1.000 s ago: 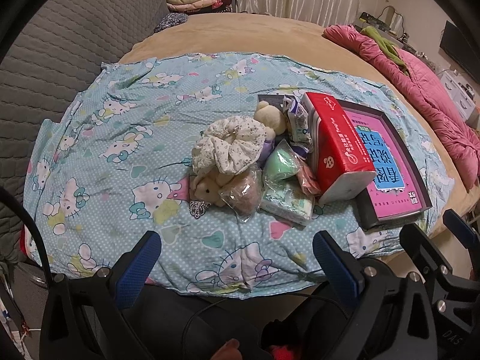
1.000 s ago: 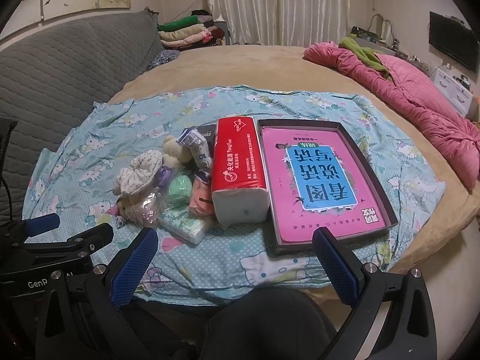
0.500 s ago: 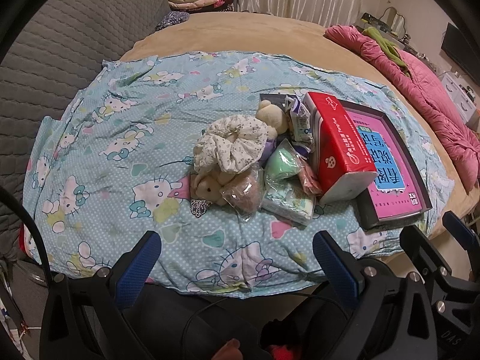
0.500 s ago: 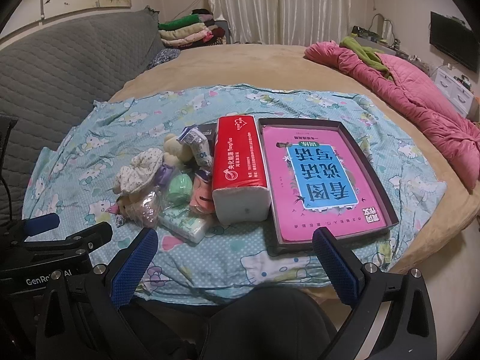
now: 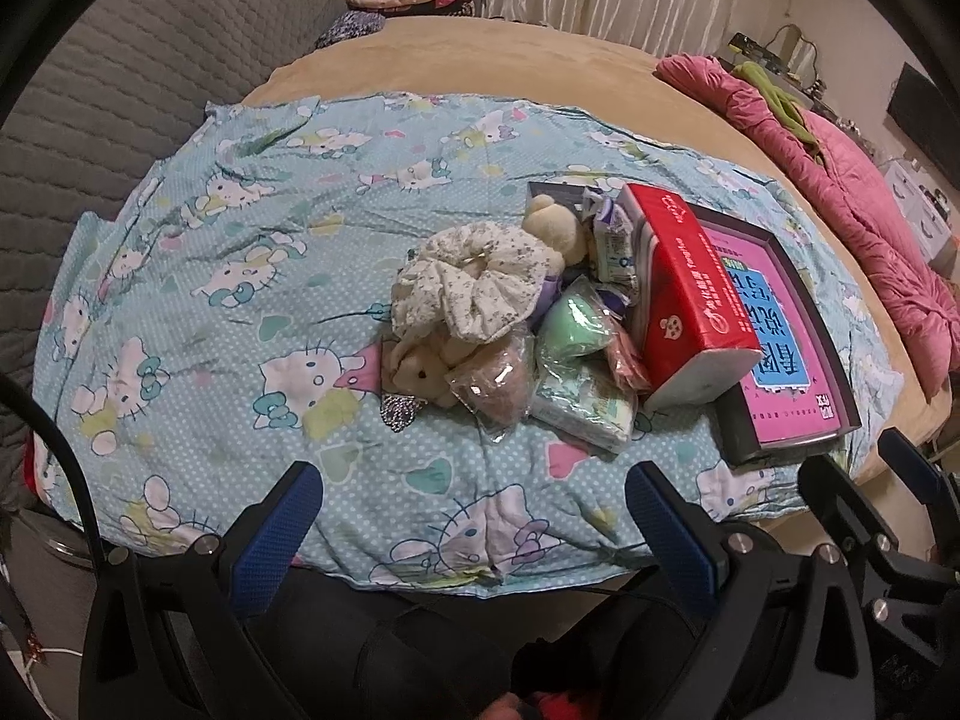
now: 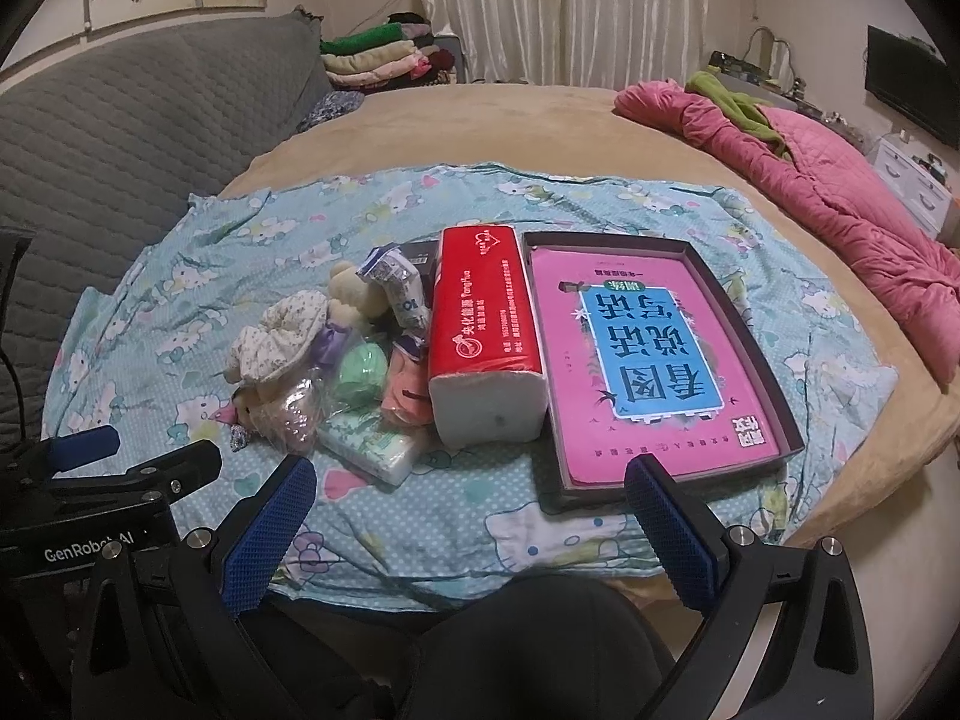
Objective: Organize soft objects
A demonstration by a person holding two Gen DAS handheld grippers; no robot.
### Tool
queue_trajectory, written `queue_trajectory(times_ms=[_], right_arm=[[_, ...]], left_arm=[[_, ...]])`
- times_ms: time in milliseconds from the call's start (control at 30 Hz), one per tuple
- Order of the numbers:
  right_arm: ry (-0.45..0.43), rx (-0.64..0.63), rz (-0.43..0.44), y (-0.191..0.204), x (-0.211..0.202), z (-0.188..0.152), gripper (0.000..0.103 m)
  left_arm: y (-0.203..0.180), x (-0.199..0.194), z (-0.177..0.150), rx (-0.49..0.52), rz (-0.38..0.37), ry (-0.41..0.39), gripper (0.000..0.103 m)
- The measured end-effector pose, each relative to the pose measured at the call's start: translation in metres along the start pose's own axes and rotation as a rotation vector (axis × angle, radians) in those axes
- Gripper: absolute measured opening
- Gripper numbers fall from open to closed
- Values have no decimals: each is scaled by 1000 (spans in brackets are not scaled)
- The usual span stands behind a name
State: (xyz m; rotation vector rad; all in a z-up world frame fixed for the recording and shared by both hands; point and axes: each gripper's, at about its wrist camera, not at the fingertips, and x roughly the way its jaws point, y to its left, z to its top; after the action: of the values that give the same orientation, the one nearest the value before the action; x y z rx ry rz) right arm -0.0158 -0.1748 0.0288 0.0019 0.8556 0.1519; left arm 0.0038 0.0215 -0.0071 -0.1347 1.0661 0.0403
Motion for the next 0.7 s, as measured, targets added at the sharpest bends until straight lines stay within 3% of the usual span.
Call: queue_trajectory(times_ms=[400,700], right_arm=[[0,-89,19,17,43,43,103],[13,-178,24,39,88,78,103]], left_arm=[[50,44,41,-124,-60,31,101],[74,98,76,-204,-160,117,82]])
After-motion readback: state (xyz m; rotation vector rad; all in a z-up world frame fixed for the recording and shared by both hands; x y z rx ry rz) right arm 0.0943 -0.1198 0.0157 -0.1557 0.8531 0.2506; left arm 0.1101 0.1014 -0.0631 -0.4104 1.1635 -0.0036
